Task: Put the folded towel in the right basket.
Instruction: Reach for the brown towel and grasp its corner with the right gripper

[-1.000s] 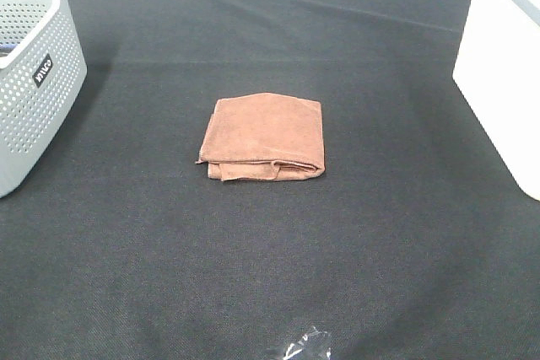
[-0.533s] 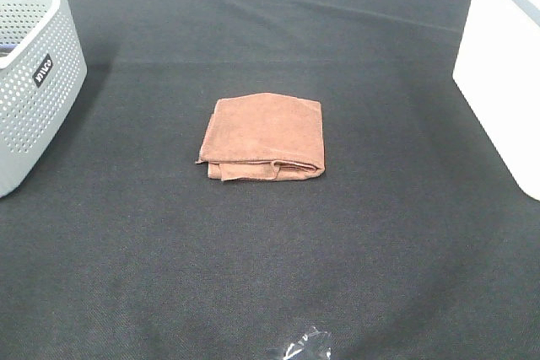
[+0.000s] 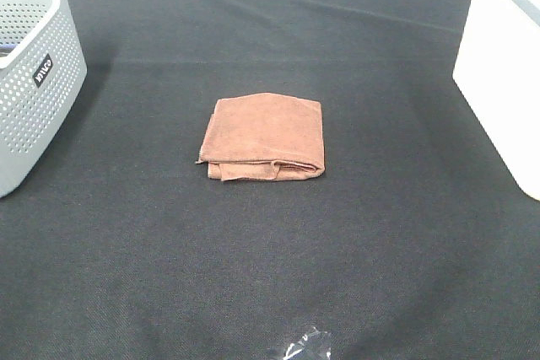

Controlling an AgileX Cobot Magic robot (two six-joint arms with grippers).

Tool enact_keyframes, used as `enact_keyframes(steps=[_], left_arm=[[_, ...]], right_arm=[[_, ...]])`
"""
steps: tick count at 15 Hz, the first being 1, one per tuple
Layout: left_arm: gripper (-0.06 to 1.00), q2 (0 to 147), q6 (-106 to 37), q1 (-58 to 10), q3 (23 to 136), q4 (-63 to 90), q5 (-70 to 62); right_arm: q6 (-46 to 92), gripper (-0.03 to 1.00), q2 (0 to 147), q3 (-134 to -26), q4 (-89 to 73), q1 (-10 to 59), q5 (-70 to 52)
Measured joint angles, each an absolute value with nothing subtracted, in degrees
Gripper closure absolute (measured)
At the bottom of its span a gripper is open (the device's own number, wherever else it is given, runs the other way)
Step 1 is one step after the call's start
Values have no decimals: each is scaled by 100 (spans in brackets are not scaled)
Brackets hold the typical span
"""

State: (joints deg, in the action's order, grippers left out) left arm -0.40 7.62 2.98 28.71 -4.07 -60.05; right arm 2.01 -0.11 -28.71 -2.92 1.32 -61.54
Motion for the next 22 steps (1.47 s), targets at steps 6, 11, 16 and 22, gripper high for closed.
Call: enact_keyframes(steps=[6, 11, 16, 22], left_arm=[[-5, -40, 762, 298, 2871, -407, -6005], [-5, -40, 762, 298, 2871, -407, -6005], [-5, -40, 762, 298, 2871, -407, -6005], [-5, -40, 762, 298, 2871, -407, -6005]], right_arm=[[206, 0, 40, -2876, -281, 132, -6154], [143, 0, 2235, -3547, -281, 132, -6131], [160, 0, 5752, -5512, -779, 132, -6291], [189, 0, 7345, -6560, -1364, 132, -5873]])
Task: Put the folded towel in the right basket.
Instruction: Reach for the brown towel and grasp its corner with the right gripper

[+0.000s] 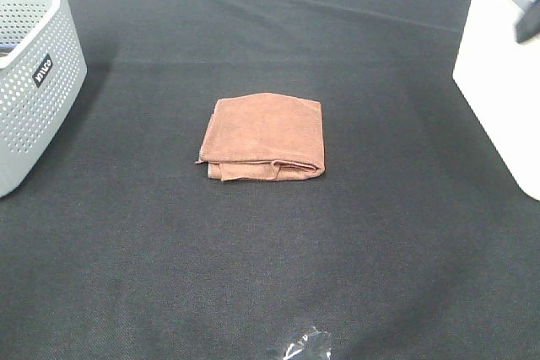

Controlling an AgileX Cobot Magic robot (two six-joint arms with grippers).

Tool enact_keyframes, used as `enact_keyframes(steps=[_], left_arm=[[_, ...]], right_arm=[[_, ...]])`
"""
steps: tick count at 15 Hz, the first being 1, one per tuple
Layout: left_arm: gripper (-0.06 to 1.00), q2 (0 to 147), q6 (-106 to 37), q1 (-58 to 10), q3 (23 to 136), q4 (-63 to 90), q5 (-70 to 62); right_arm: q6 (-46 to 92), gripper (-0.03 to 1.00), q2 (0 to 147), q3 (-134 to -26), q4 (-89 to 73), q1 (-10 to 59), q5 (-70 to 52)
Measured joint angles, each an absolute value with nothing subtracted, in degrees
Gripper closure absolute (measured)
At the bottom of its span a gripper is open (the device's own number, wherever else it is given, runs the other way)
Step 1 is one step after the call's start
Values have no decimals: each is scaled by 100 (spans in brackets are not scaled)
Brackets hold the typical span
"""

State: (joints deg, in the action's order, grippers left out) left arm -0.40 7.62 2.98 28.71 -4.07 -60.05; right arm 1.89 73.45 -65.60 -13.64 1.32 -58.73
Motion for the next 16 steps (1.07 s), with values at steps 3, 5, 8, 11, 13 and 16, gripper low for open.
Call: enact_keyframes(steps=[3, 5, 8, 11, 13, 16], left_arm=[[-5, -40, 762, 298, 2871, -407, -6005], [-5, -40, 762, 298, 2871, -407, -6005], [-5, -40, 762, 298, 2871, -407, -6005], [-5, -40, 762, 298, 2871, -407, -6005], [-5, -40, 762, 298, 2871, -407, -6005], [-5, -40, 762, 298, 2871, -407, -6005]], right_arm=[[189, 0, 7981, -6778, -1650, 309, -5449], [189, 1, 8864, -7294, -1753, 808, -5386], [206, 1, 10600, -8766, -2326, 1261, -5392], [315, 1, 11814, -9620, -2584, 1266, -5518], [332, 1, 12554, -10164, -2664, 1266, -5626], [413, 1, 12989, -10382, -2836, 1266, -5678]])
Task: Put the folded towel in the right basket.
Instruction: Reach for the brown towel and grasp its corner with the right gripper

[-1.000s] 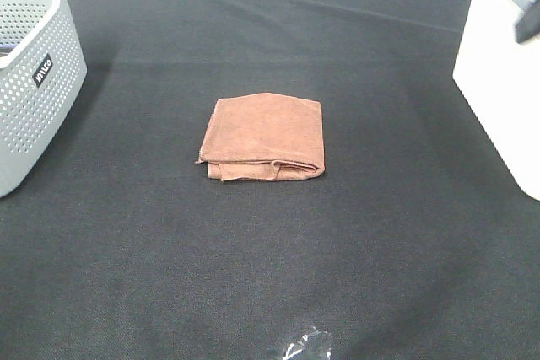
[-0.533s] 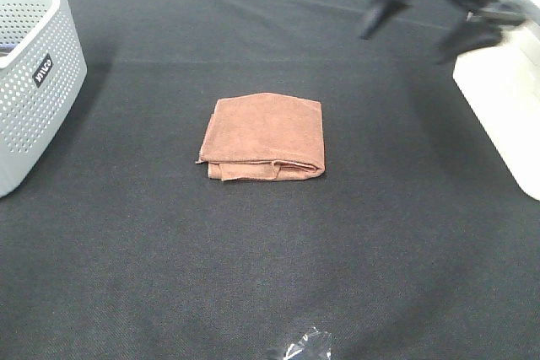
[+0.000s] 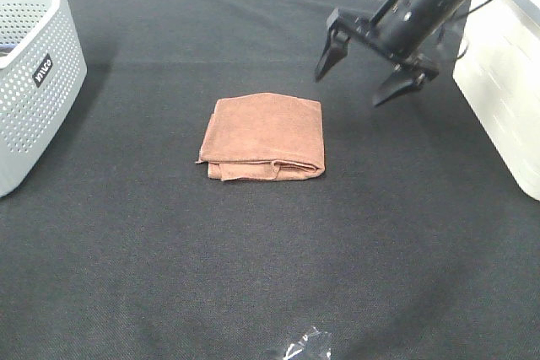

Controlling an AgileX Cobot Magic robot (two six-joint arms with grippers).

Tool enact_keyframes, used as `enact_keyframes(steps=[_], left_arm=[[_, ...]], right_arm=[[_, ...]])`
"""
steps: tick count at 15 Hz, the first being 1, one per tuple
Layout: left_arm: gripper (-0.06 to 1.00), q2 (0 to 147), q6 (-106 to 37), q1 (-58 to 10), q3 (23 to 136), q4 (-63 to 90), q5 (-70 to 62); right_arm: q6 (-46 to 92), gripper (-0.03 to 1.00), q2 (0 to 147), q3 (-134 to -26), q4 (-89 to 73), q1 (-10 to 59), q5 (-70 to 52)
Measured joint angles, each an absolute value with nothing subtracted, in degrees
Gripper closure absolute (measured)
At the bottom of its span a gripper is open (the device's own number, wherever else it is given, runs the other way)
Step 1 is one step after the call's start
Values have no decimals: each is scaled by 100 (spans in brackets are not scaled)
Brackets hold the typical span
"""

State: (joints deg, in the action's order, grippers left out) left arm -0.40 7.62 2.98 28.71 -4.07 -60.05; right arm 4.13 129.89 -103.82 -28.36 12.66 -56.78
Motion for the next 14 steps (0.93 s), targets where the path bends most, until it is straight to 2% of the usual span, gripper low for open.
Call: enact_keyframes(steps=[6, 14], left_arm=[[-5, -40, 762, 298, 2871, -407, -6005], [-5, -40, 756, 298, 2871, -407, -6005]], right_arm=[[670, 1, 13677, -10416, -2997, 1266, -5644], [865, 2, 13906, -10514, -3254, 1289, -5632]])
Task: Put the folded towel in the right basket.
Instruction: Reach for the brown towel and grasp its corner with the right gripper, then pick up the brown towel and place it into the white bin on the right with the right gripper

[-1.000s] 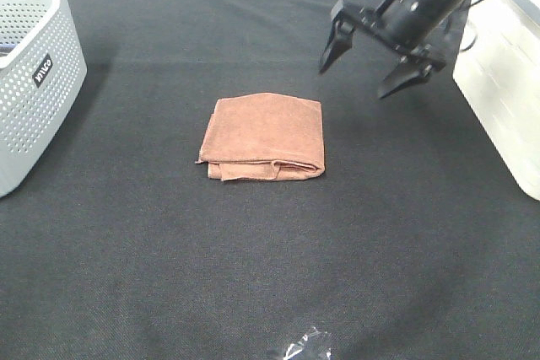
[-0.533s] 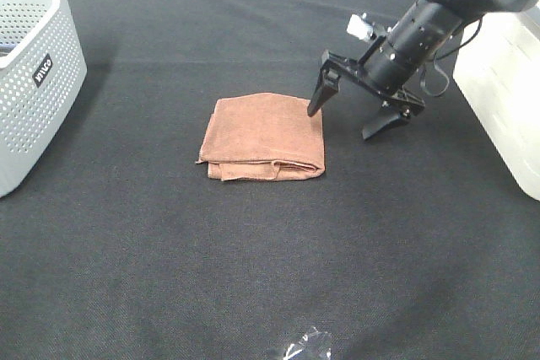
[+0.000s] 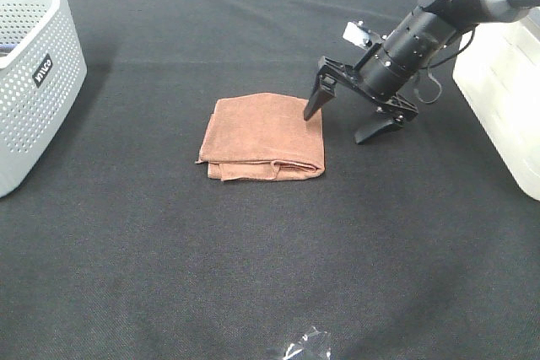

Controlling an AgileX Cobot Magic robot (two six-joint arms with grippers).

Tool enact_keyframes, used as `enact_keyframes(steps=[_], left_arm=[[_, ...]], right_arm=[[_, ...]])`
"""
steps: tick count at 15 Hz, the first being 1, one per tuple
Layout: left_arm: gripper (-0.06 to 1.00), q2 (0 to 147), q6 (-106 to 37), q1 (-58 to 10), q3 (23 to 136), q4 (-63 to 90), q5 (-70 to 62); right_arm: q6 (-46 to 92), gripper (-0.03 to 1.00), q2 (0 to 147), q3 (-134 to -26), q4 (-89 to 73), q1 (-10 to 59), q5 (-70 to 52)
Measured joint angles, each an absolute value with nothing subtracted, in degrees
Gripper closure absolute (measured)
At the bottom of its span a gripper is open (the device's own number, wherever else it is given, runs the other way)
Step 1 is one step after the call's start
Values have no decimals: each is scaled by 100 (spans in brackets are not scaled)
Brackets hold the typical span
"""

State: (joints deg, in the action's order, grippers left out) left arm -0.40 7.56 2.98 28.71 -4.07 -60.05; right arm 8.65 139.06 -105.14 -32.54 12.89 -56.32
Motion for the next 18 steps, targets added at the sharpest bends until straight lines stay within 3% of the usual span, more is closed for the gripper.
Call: enact_keyframes(steps=[8, 9, 10, 14, 18], left_arm=[[-5, -40, 670, 298, 2871, -407, -6005], [-5, -40, 670, 298, 2871, -407, -6005], [-5, -40, 670, 298, 2871, -407, -6005], [-5, -40, 665, 298, 2871, -407, -6005], [-5, -40, 665, 298, 2871, -407, -6005]], right_arm=[[1369, 10, 14376, -10686, -4767, 2750, -4968], [1364, 19, 14398, -10686, -4767, 2750, -4950], [1364, 19, 14398, -10686, -4767, 2750, -4950], [1364, 70, 14507, -10686, -4710, 2744, -4927], [1364, 70, 14633, -11184, -4492, 2744, -5512]])
